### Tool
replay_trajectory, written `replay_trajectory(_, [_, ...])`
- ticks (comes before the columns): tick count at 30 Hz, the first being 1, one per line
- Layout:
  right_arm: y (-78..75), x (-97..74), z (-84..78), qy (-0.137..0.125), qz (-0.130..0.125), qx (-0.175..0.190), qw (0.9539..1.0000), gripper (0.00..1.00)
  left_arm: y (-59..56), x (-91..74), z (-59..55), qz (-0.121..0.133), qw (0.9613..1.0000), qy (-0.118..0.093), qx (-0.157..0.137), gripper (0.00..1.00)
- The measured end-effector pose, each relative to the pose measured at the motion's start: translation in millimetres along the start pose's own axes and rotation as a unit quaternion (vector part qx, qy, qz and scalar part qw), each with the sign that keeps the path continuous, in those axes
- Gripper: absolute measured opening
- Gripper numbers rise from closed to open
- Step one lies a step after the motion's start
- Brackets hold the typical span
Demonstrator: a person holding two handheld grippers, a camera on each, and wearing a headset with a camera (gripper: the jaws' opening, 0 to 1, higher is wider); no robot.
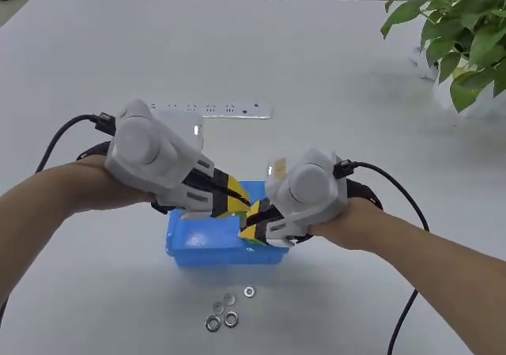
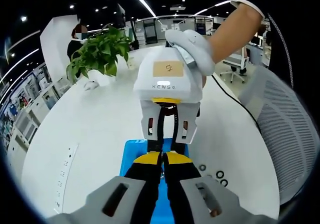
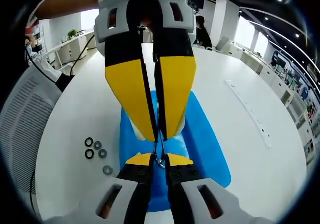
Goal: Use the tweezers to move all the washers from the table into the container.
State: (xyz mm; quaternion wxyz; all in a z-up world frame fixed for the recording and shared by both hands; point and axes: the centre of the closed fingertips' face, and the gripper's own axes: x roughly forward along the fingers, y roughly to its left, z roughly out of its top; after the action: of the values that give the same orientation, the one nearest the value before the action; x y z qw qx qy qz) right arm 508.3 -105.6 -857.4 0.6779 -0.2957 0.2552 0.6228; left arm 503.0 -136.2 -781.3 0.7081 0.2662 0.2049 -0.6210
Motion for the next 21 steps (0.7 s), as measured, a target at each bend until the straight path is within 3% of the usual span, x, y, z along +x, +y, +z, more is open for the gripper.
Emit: replay_trajectory(21, [4.0, -20.7, 22.0, -0.016, -0.021, -0.013, 0.9996, 0.11, -7.2, -22.1, 21.4, 0.010, 0.9999, -0.002, 0.013, 0.06])
